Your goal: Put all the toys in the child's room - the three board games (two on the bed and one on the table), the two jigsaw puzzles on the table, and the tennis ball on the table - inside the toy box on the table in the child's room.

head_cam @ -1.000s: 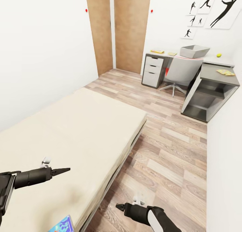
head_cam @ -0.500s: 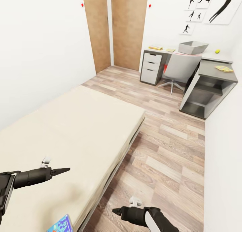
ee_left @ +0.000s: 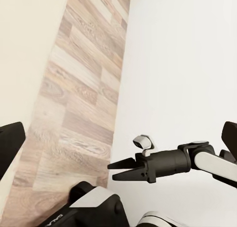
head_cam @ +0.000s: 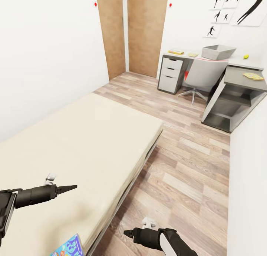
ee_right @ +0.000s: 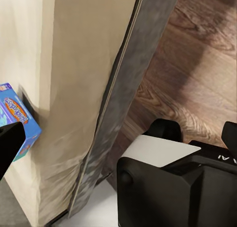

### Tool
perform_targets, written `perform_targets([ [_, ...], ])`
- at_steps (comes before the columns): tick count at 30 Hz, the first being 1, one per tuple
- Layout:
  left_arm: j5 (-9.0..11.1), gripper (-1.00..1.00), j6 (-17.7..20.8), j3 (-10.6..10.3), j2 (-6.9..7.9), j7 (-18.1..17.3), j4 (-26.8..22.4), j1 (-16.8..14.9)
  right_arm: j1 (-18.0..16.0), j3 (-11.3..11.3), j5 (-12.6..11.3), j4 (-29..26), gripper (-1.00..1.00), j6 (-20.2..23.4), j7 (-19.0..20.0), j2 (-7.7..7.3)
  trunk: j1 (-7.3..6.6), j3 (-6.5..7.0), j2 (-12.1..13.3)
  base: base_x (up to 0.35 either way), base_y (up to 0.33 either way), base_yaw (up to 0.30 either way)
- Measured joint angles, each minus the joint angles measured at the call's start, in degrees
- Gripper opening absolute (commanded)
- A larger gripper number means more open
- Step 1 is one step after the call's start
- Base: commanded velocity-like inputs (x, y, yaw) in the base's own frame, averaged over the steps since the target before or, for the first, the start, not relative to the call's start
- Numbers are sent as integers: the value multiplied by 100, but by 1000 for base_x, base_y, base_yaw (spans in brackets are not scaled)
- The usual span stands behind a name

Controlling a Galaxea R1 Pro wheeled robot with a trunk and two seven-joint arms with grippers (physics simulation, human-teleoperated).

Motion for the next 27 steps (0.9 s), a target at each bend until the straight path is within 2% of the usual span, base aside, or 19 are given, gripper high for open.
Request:
perform_targets([
  [6,0,100,0,0,5,0,0,0,0,0,-7,0,100,-10,0,0,0,0,0,0,0,158],
  [15,0,100,9,9,11,1,-1,-1,1,2,4,3,100,-31,0,4,0,0,0,0,0,14],
  [21,0,100,10,100,14,0,-7,-1,1,5,8,0,100,-42,1,0,0,0,0,0,0,0],
  [27,-1,100,12,123,14,0,-8,-1,1,9,8,-1,100,-72,0,0,131,-107,-239,0,0,0],
])
